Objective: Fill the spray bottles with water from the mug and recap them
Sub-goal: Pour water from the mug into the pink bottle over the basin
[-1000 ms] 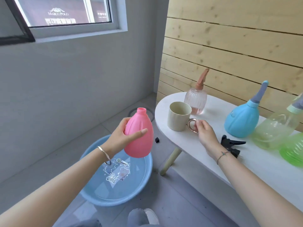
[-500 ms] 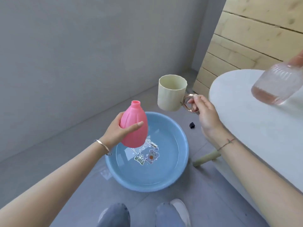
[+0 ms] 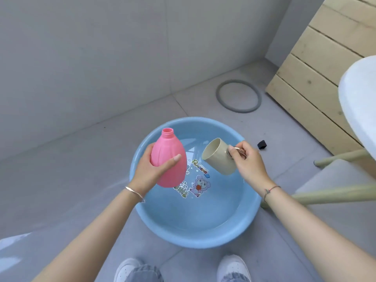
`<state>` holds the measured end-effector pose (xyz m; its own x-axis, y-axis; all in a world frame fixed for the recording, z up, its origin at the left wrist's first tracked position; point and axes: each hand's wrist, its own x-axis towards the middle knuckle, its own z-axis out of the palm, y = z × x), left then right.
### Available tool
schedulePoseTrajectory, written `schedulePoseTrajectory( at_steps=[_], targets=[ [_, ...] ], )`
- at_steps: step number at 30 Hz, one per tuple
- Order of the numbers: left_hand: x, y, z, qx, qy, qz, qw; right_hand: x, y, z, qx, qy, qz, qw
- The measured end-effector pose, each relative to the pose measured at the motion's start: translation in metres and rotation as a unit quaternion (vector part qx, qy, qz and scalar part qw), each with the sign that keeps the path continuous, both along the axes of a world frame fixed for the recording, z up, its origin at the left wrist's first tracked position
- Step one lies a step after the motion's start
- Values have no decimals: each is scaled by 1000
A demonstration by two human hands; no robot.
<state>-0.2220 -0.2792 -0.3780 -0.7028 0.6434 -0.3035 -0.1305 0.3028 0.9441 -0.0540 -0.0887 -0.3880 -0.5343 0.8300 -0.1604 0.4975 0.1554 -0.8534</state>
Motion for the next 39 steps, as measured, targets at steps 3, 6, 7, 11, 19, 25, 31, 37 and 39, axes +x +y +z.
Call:
schedulePoseTrajectory(
  at_steps=[3, 6, 7, 11, 19, 25, 31, 37, 39],
  targets=[
    [3, 2, -16, 3, -1, -4, 1000, 7, -1, -19, 38, -31, 7, 999],
    [7, 4, -28, 10, -4, -6, 1000, 14, 0, -32, 74, -55, 38, 995],
    [9, 4, -32, 10, -2, -10, 1000, 16, 1, -36, 93, -61, 50, 993],
    [13, 1, -44, 4, 0, -28, 1000, 20, 2, -50, 170, -88, 83, 978],
    [12, -5, -51, 1, -8, -25, 1000, 14, -1, -62, 202, -112, 110, 967],
    [10, -6, -52, -3, -4, -25, 1000, 12, -8, -73, 189, -111, 135, 966],
    [7, -11, -52, -1, -6, -31, 999, 12, -13, -66, 80, -68, 89, 991],
    [3, -13, -52, -2, 6, -46, 999, 21, -15, -38, -89, 54, -28, 994],
    [2, -13, -53, 0, 14, -59, 998, 21, -17, -28, -102, 90, -41, 990]
  ],
)
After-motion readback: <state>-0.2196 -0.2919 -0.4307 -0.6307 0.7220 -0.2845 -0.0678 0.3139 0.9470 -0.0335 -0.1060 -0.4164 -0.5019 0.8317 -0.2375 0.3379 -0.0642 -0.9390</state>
